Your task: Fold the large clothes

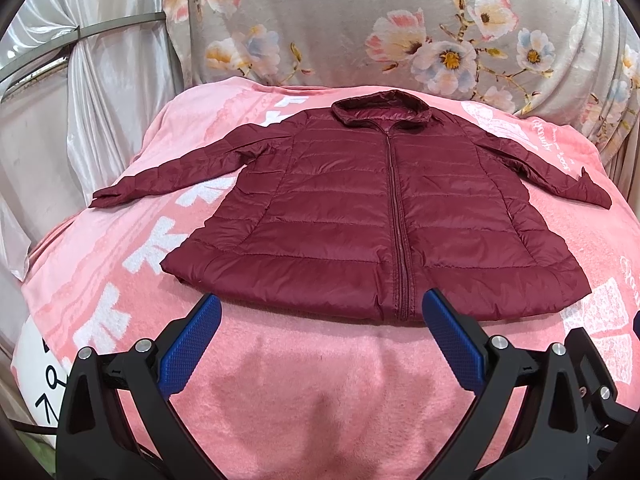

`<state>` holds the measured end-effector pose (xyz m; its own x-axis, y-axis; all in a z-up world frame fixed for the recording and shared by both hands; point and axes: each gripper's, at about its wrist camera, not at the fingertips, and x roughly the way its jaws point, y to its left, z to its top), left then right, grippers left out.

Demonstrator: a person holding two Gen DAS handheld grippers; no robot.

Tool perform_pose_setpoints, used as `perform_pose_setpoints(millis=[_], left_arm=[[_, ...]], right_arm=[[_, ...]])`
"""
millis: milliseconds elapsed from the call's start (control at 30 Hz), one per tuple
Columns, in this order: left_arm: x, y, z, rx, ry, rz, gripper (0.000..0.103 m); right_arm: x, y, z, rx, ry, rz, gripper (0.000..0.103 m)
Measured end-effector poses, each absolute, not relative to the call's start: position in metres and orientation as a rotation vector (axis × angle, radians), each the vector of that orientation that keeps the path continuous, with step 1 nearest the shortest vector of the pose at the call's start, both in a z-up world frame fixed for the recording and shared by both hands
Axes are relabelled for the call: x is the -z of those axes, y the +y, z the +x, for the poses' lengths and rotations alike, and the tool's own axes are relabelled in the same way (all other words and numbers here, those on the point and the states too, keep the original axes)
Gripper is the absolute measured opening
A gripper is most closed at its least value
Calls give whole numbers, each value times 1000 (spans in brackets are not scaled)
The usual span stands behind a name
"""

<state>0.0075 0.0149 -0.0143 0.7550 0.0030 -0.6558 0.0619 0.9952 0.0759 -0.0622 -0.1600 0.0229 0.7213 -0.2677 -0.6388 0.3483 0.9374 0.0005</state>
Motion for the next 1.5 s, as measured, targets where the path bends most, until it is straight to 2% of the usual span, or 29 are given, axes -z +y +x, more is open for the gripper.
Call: perform_pose_setpoints(millis=[1500], left_arm=[[19,20,13,15,732,79,98]], right_arm=[[-14,-155,-58,336,702,117,98]])
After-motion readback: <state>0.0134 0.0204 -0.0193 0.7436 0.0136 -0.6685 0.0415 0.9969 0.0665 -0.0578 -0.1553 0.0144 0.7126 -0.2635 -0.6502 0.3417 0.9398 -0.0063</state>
